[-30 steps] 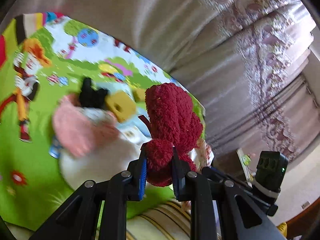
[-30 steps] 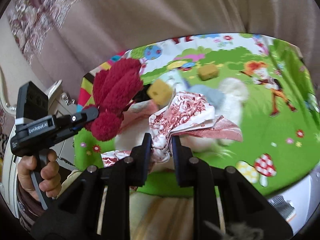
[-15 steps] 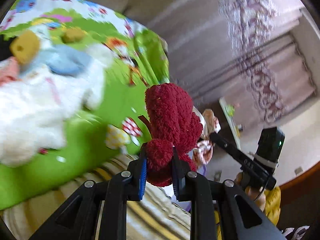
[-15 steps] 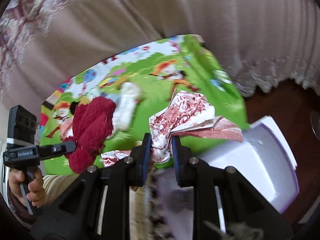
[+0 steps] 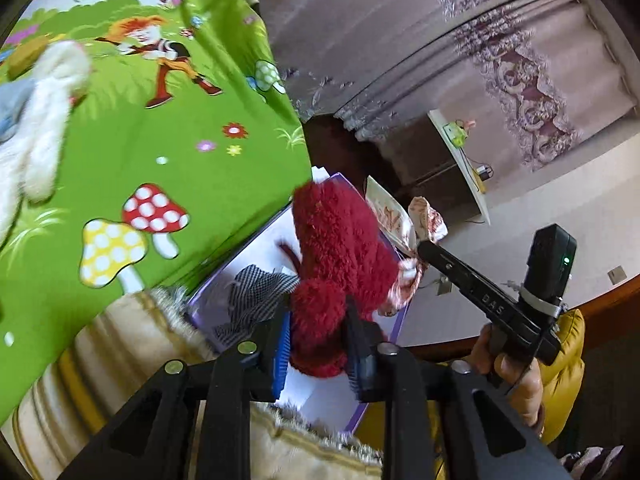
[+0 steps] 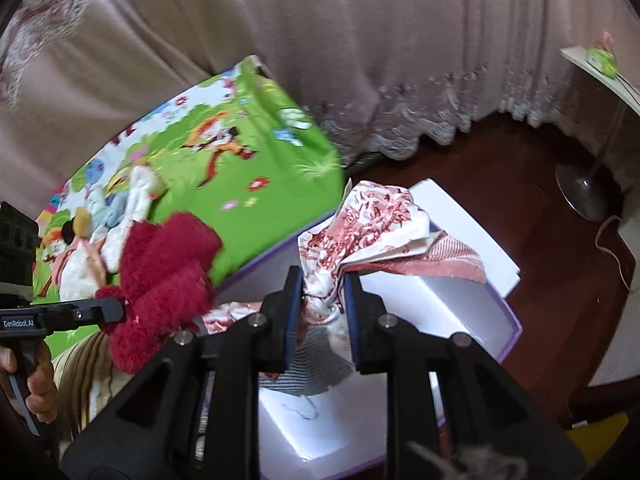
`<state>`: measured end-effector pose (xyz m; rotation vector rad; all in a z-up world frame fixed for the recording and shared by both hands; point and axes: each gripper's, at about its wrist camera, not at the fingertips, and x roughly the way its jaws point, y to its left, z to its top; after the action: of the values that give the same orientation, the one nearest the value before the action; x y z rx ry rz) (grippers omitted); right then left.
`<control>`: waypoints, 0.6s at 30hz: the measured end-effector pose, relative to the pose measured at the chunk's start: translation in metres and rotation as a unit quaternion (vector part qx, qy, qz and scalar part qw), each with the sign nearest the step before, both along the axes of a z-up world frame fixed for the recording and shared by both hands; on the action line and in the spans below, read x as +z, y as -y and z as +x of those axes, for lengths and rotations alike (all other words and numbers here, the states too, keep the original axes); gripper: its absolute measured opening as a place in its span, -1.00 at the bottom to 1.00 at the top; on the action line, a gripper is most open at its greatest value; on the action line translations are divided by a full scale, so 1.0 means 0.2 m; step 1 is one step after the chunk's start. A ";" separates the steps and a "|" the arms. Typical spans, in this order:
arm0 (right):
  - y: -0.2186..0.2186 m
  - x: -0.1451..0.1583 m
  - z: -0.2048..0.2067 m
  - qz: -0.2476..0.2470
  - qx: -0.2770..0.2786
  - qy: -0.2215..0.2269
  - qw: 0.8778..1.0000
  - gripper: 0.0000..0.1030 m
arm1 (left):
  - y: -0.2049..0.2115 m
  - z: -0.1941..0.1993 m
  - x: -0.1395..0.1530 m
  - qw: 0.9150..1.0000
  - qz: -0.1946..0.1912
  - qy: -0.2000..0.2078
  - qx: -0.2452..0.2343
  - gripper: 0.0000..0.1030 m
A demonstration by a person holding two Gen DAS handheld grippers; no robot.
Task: Organize soft objects
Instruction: 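Carry the red piece and floral cloth into the white box, release both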
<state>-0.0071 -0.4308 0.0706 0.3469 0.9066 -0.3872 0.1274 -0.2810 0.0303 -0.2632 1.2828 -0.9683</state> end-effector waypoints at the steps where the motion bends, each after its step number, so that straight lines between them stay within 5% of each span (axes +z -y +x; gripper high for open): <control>1: 0.02 -0.01 -0.01 -0.001 -0.005 -0.002 1.000 -0.49 | 0.03 0.01 -0.02 1.000 0.010 -0.001 0.000 -0.23; 7: 0.05 -0.06 0.00 0.009 -0.007 -0.016 1.000 0.06 | 0.02 0.02 -0.10 0.999 0.030 -0.020 0.011 -0.04; 18: 0.00 -0.07 0.03 0.022 0.007 -0.011 1.000 0.14 | -0.11 0.03 -0.02 0.999 0.018 -0.002 0.036 0.00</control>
<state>-0.0016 -0.4299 0.0567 0.3770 0.9400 -0.3589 0.1335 -0.2586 0.0259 -0.2811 1.2857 -0.8832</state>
